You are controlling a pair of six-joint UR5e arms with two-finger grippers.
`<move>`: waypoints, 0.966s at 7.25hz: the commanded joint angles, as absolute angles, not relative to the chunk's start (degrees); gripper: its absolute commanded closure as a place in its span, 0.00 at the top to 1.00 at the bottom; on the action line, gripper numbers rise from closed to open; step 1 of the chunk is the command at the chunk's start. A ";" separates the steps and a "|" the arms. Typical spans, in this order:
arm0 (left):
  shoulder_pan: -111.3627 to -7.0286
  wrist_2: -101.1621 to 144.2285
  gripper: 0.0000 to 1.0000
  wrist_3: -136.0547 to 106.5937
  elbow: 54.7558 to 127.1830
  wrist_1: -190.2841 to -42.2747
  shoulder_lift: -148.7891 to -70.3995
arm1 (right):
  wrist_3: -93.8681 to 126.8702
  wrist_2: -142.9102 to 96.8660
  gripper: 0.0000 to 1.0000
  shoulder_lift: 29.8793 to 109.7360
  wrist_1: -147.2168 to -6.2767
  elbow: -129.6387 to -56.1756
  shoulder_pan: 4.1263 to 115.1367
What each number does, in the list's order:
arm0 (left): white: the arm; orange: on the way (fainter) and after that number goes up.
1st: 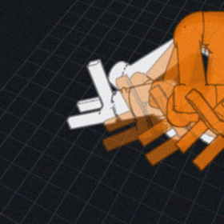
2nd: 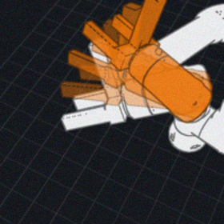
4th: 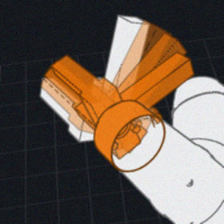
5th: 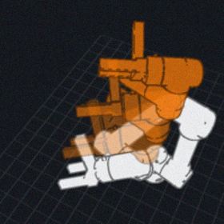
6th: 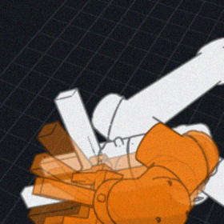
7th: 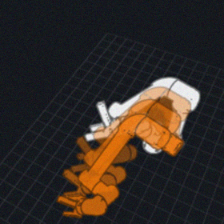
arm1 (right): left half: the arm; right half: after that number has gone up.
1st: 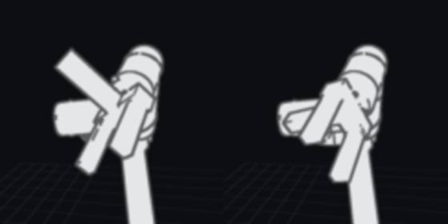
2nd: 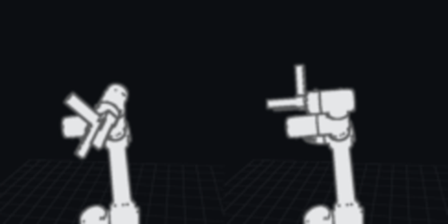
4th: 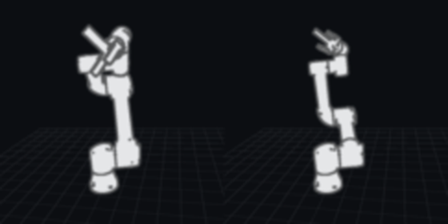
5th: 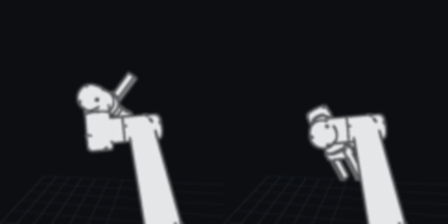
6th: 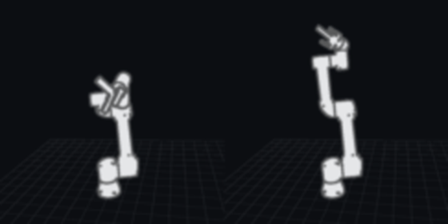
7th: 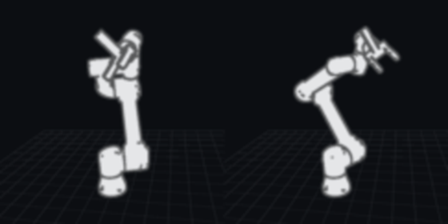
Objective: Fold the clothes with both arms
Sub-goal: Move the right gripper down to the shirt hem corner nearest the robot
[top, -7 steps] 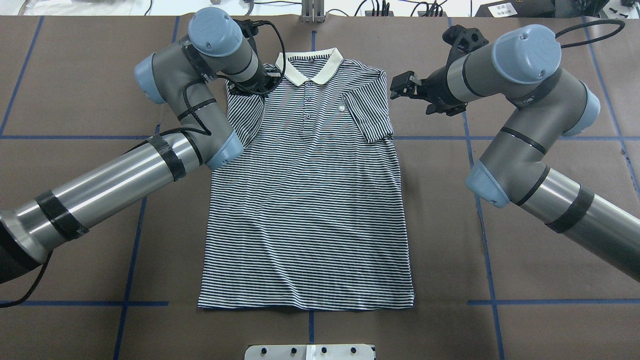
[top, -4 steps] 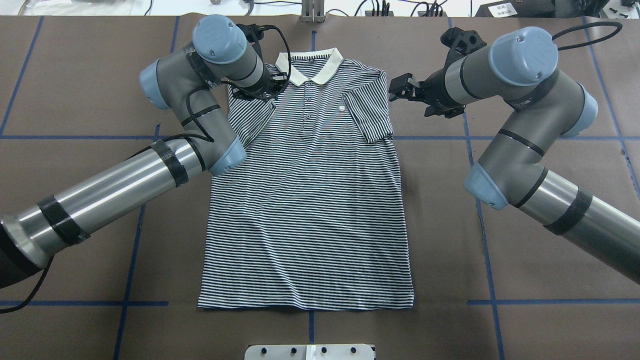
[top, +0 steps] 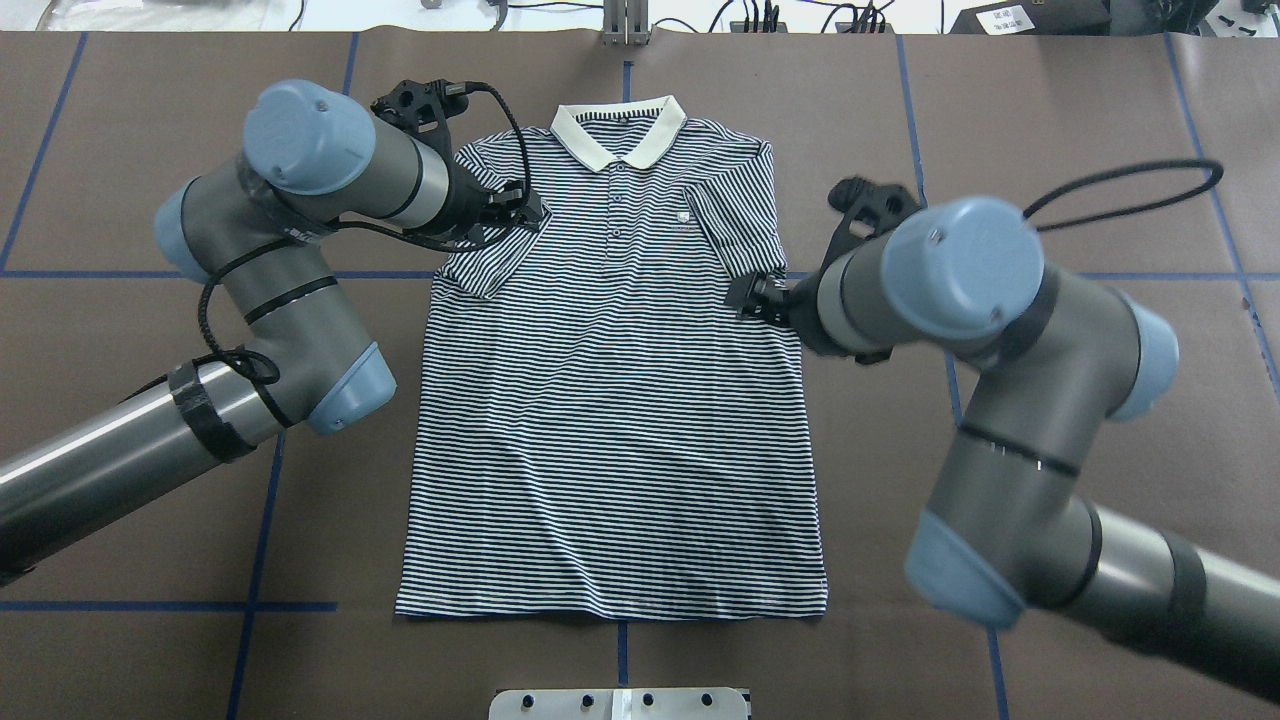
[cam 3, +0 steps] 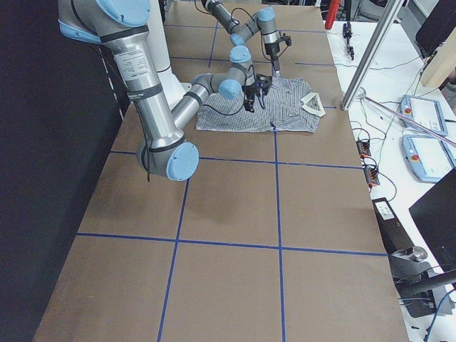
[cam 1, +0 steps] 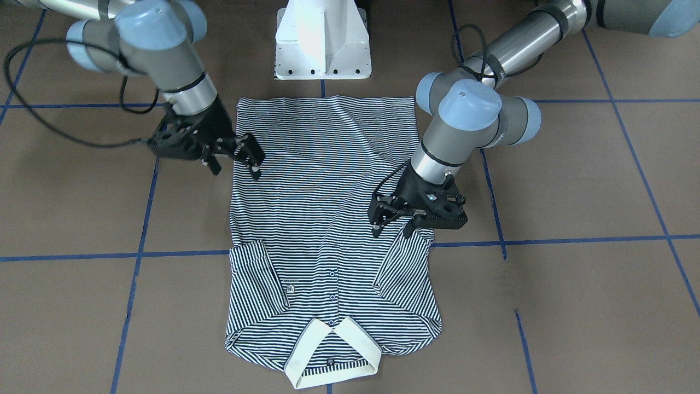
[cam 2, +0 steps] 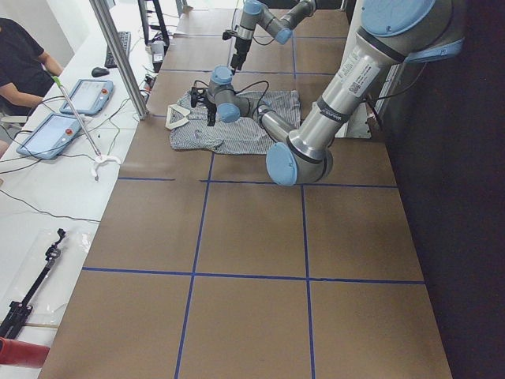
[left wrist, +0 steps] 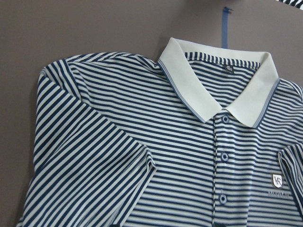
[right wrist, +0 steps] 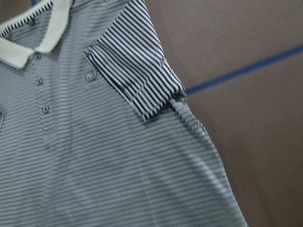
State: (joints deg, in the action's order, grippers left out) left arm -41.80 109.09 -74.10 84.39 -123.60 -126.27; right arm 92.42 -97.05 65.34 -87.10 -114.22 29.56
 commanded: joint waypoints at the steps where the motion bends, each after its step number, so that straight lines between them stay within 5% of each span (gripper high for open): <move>1: -41.49 109.34 0.73 -74.00 87.72 -123.57 -123.14 | 111.33 -86.93 0.98 67.14 -101.34 -124.19 13.85; 4: -41.31 109.25 0.73 -73.83 87.54 -124.10 -121.82 | 128.39 -74.80 0.80 71.98 -101.34 -122.53 0.54; 7: -41.31 109.25 0.73 -74.00 87.54 -124.10 -121.90 | 128.41 -75.15 0.76 73.98 -101.34 -119.09 0.27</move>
